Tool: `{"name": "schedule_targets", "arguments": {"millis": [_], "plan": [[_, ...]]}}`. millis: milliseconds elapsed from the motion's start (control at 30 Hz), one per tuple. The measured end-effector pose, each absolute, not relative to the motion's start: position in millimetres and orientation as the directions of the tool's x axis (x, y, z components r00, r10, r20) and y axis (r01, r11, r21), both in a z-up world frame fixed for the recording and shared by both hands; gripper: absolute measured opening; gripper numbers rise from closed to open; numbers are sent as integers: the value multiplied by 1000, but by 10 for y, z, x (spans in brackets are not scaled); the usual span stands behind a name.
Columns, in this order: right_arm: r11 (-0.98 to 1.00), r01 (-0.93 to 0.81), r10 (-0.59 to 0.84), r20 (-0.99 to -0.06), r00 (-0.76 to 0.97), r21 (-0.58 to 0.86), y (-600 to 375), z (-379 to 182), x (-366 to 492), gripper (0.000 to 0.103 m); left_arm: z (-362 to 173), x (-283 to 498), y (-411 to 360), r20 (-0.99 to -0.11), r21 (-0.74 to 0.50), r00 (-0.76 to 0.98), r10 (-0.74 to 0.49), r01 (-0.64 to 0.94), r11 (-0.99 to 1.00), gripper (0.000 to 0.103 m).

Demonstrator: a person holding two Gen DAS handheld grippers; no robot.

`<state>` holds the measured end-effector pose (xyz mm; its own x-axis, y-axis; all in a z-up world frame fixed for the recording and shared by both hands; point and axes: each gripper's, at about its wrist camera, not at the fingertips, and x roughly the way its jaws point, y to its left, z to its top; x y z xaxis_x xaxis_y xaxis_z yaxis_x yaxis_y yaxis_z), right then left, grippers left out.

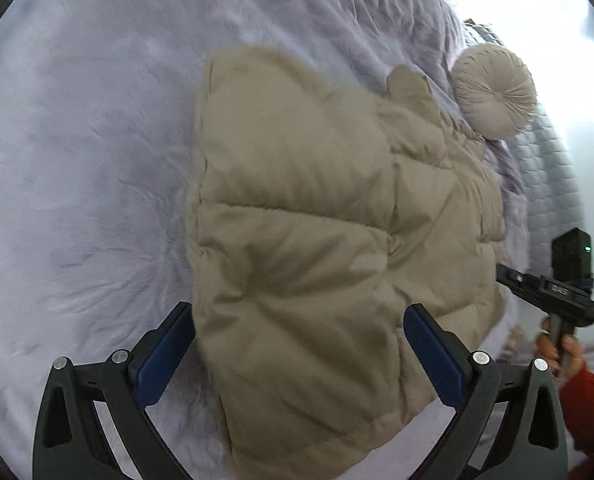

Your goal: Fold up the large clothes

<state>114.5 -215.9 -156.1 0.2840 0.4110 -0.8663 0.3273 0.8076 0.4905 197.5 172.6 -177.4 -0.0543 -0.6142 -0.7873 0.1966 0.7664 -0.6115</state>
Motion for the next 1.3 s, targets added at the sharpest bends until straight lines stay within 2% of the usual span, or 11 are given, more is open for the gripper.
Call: {"name": "schedule_targets", "arguments": {"millis": [100, 333, 367, 400, 467, 500, 567, 700, 867, 1067, 1300], "plan": [[808, 315, 412, -859, 304, 499, -2158, -1594, 1205, 11, -2038, 2039, 1630, -724, -690, -138, -676, 169, 704, 103], [822, 292, 388, -856, 342, 489, -2120, -1776, 1364, 11, -2220, 2076, 1309, -698, -715, -193, -689, 216, 665, 103], [823, 291, 385, -856, 346, 488, -2115, -1814, 1394, 11, -2223, 2076, 1303, -696, -718, -198, -691, 214, 662, 96], [823, 292, 382, -856, 349, 487, -2111, -1863, 1424, 11, -2210, 2077, 1296, -678, -735, -214, -703, 212, 644, 70], [814, 305, 384, -853, 354, 494, -2107, -1966, 1476, 11, -2216, 2074, 1320, -573, -817, -254, -779, 110, 566, 36], [809, 315, 385, -852, 355, 496, -2109, -2016, 1497, 11, -2172, 2053, 1312, -556, -828, -250, -793, 91, 553, 33], [796, 330, 391, -848, 359, 507, -2124, -2113, 1539, 9, -1994, 1997, 1243, -570, -821, -246, -784, 120, 558, 30], [767, 350, 423, -834, 355, 538, -2190, -2274, 1606, 7, -1359, 1810, 906, -526, -851, -260, -810, 169, 498, 30], [664, 390, 519, -769, 372, 637, -2372, -2474, 1607, 6, -596, 1515, -6, -644, -758, -270, -715, 346, 553, 30], [553, 417, 611, -691, 387, 721, -2549, -2664, 1574, 3, -389, 1304, -1099, -765, -641, -277, -581, 401, 654, 30], [481, 455, 694, -643, 326, 749, -2765, -2646, 1598, 2, -456, 1209, -1663, -836, -549, -261, -483, 397, 736, 30]]}}
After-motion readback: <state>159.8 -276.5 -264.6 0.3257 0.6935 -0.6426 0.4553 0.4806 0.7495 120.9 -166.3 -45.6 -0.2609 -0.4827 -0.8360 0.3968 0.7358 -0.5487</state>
